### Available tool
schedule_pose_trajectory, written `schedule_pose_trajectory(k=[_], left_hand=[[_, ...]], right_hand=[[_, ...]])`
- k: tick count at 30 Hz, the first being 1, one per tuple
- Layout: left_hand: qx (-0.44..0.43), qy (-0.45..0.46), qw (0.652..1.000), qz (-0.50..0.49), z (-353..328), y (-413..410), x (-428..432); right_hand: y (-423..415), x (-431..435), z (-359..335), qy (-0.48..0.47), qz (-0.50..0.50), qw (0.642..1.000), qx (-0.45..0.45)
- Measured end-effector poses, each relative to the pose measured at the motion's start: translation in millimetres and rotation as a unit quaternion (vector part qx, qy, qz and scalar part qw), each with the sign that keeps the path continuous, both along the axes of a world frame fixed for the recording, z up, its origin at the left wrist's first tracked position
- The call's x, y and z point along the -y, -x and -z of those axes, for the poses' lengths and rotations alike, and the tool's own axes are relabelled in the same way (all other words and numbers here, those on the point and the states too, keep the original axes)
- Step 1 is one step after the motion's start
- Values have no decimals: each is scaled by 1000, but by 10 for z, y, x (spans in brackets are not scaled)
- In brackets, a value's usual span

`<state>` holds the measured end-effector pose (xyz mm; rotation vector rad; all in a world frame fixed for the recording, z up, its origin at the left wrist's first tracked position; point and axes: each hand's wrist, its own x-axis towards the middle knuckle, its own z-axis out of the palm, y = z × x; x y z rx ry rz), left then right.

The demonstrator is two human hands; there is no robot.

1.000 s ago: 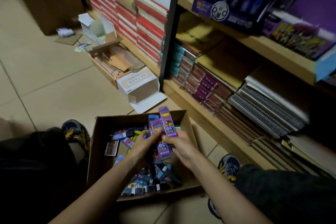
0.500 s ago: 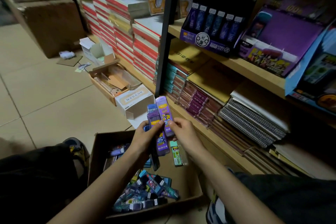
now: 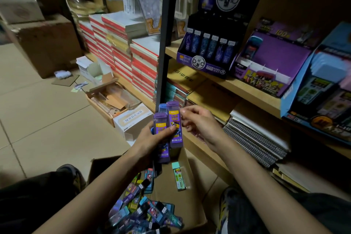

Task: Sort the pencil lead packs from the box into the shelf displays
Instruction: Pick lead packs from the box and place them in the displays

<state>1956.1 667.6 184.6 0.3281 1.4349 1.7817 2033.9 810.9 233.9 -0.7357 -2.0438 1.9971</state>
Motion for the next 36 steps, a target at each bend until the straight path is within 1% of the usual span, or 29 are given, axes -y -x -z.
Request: schedule_pose_trajectory(k=[5, 8, 11, 14, 16, 17, 19, 21, 23, 25, 27, 33, 36], left_hand=[[-38, -14, 999, 14, -235, 133, -164], [-60, -38, 997, 18, -419, 213, -293], [-82, -64, 995, 6, -600, 293, -470], [-105, -67, 992, 21, -747, 400, -621], [-124, -61, 990, 27, -815, 476, -699], [-128, -62, 990, 23, -839, 507, -739], [-127, -68, 990, 14, -879, 547, -817], [-130, -66, 989, 18, -883, 564, -887], [-137, -59, 988, 29, -863, 567, -930], [-139, -55, 988, 34, -832, 555, -949], [-141, -49, 988, 41, -807, 534, -952], [-122, -40, 991, 38, -773, 513, -942], [-124, -36, 991, 39, -767, 508, -929]], right_hand=[[174, -128, -292, -69, 14, 998, 0], [179, -258, -495, -45, 36, 998, -22], [122, -461, -758, -38, 89, 993, -62], [44, -740, -1069, -80, 154, 979, -103], [-21, -960, -1275, -133, 214, 957, -142], [-57, -1077, -1359, -175, 246, 939, -162], [-126, -1300, -1467, -291, 299, 892, -176], [-173, -1481, -1484, -390, 335, 841, -166], [-176, -1614, -1429, -439, 361, 807, -159], [-143, -1719, -1339, -458, 376, 792, -147], [-107, -1798, -1246, -462, 379, 792, -127], [-81, -1942, -1058, -453, 368, 807, -85], [-80, -1976, -947, -403, 369, 836, -56]])
